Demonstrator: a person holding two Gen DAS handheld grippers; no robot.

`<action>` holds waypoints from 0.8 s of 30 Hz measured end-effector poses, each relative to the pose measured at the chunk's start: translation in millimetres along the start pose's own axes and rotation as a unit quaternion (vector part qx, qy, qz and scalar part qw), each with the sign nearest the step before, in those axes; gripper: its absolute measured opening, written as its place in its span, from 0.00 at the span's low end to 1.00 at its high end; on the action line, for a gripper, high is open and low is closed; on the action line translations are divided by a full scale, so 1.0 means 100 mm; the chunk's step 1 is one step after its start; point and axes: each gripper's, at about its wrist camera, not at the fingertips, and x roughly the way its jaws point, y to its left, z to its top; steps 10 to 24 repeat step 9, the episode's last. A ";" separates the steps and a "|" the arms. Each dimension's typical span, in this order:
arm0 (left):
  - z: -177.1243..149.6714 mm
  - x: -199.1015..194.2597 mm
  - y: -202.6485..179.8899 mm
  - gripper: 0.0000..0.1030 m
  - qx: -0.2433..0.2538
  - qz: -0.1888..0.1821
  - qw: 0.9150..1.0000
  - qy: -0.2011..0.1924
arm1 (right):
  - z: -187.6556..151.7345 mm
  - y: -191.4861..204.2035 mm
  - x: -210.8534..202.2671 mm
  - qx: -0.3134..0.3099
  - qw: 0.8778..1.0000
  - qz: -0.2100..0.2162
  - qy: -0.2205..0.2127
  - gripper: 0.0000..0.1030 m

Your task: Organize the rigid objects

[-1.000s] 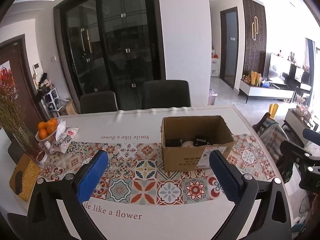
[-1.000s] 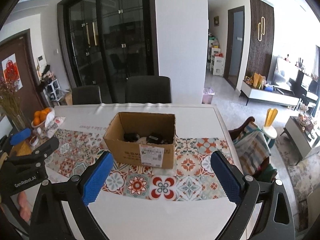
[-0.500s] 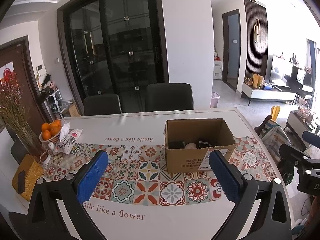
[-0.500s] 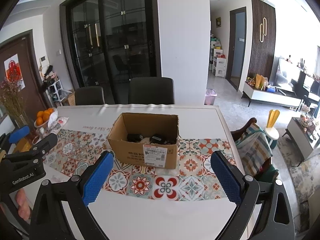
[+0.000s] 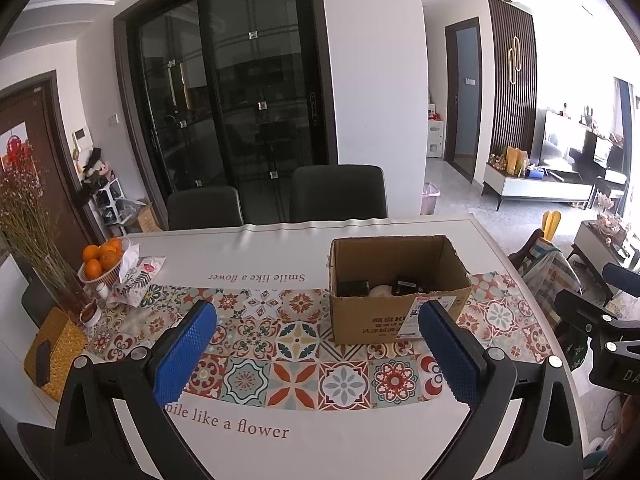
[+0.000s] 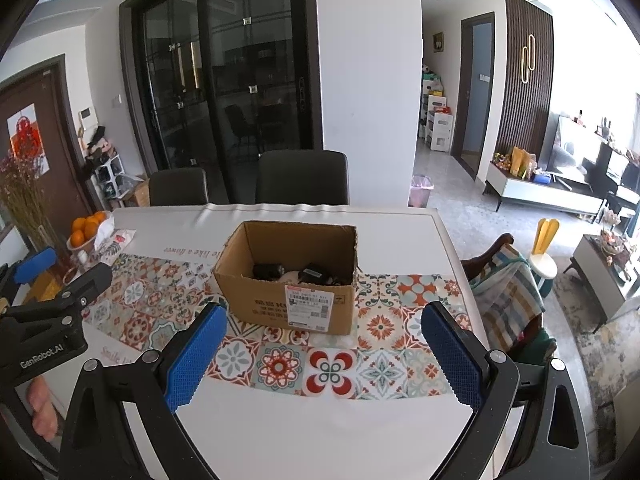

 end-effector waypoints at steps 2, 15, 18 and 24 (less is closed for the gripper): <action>0.00 0.00 0.00 1.00 -0.001 -0.001 1.000 0.001 | 0.00 0.00 0.00 0.000 1.000 0.000 0.000 0.95; 0.00 0.03 -0.03 1.00 -0.001 -0.004 1.000 0.004 | -0.01 0.00 0.02 -0.001 1.000 0.000 0.001 0.95; 0.00 0.03 -0.03 1.00 -0.001 -0.004 1.000 0.004 | -0.01 0.00 0.02 -0.001 1.000 0.000 0.001 0.95; 0.00 0.03 -0.03 1.00 -0.001 -0.004 1.000 0.004 | -0.01 0.00 0.02 -0.001 1.000 0.000 0.001 0.95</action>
